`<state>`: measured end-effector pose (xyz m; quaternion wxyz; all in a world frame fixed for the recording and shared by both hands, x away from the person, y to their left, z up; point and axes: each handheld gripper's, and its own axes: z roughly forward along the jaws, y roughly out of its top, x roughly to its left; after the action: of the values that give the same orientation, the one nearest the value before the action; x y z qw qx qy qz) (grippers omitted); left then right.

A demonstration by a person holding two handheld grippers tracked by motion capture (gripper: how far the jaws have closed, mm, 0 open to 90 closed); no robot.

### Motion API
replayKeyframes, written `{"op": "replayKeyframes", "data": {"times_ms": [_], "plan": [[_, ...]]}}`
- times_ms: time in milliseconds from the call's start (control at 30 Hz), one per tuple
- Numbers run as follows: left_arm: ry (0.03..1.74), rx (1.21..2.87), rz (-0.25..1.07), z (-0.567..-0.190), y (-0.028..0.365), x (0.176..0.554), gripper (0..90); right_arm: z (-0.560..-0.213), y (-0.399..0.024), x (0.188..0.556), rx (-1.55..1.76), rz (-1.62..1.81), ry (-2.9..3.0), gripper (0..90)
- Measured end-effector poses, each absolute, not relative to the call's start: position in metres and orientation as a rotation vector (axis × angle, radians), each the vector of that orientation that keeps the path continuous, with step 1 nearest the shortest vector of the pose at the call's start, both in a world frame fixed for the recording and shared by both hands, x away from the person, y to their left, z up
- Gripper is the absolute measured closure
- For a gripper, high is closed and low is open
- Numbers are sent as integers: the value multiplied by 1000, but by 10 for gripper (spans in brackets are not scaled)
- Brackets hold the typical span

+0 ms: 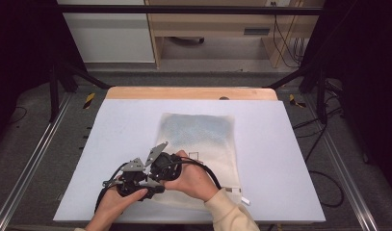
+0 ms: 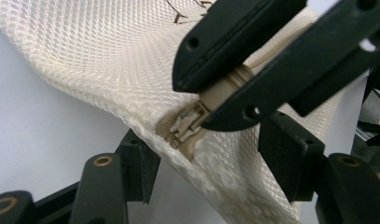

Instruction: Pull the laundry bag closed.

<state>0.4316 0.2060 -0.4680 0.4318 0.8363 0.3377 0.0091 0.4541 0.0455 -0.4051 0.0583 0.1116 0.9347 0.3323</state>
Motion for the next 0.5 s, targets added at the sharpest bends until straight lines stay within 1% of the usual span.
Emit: {"op": "replayKeyframes", "data": {"times_ms": [500], "plan": [[834,2060,-23,-471,208,437,536,-405,45,454,344,1008,2835,818]]}}
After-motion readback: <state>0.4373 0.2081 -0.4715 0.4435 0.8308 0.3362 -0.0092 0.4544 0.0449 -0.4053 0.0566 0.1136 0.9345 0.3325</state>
